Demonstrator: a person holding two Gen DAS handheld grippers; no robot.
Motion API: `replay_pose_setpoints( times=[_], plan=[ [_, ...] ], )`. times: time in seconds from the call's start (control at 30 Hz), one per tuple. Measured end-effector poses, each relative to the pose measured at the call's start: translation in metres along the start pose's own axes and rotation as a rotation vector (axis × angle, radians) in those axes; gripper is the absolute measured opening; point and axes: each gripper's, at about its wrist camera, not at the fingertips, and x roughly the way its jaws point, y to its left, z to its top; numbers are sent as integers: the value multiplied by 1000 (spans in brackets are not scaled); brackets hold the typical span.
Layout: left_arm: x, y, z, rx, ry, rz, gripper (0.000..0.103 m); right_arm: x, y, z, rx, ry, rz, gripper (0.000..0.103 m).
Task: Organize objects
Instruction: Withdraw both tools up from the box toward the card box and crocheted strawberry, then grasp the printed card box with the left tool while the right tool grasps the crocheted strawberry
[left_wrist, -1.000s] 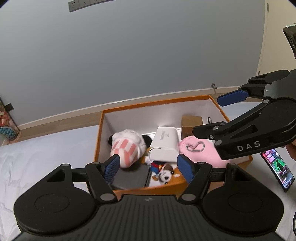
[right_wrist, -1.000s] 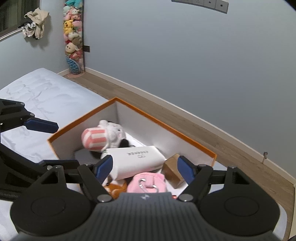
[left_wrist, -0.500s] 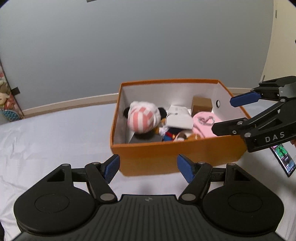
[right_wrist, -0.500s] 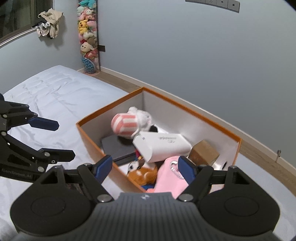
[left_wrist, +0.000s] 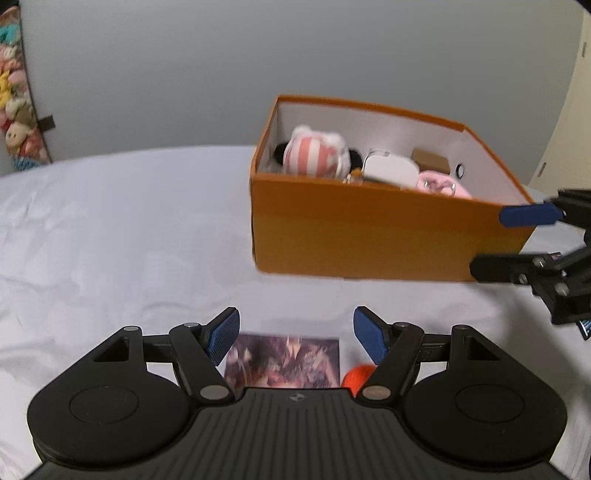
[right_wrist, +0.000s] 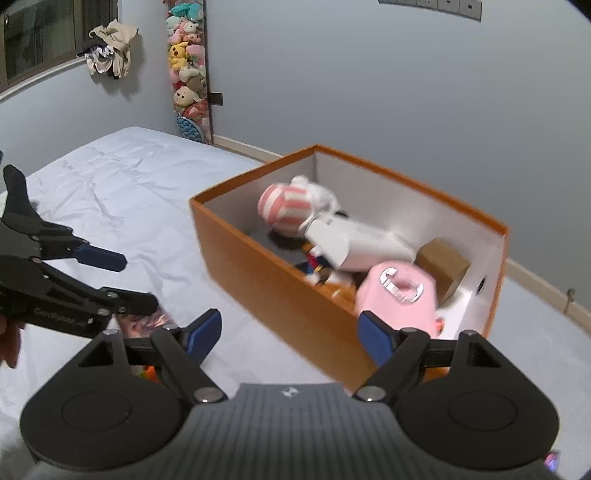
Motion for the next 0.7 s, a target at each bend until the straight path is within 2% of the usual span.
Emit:
replay_pose_setpoints(
  times=[0.23, 0.43, 0.57, 0.63, 0.7],
  plan=[
    [22, -1, -20, -20, 48, -18, 83, 14, 22, -41, -15, 36, 54, 82],
    [32, 1, -27, -13, 47, 15, 83, 26, 30, -60, 40, 56, 106, 82],
    [33, 4, -30, 7, 23, 18, 92, 33, 37, -67, 68, 67, 131, 82],
    [34, 5, -30, 25, 17, 12, 92, 36, 41, -69, 71, 67, 144, 82],
    [34, 2, -25, 106, 27, -11, 88, 38, 46, -70, 67, 70, 156, 82]
  ],
)
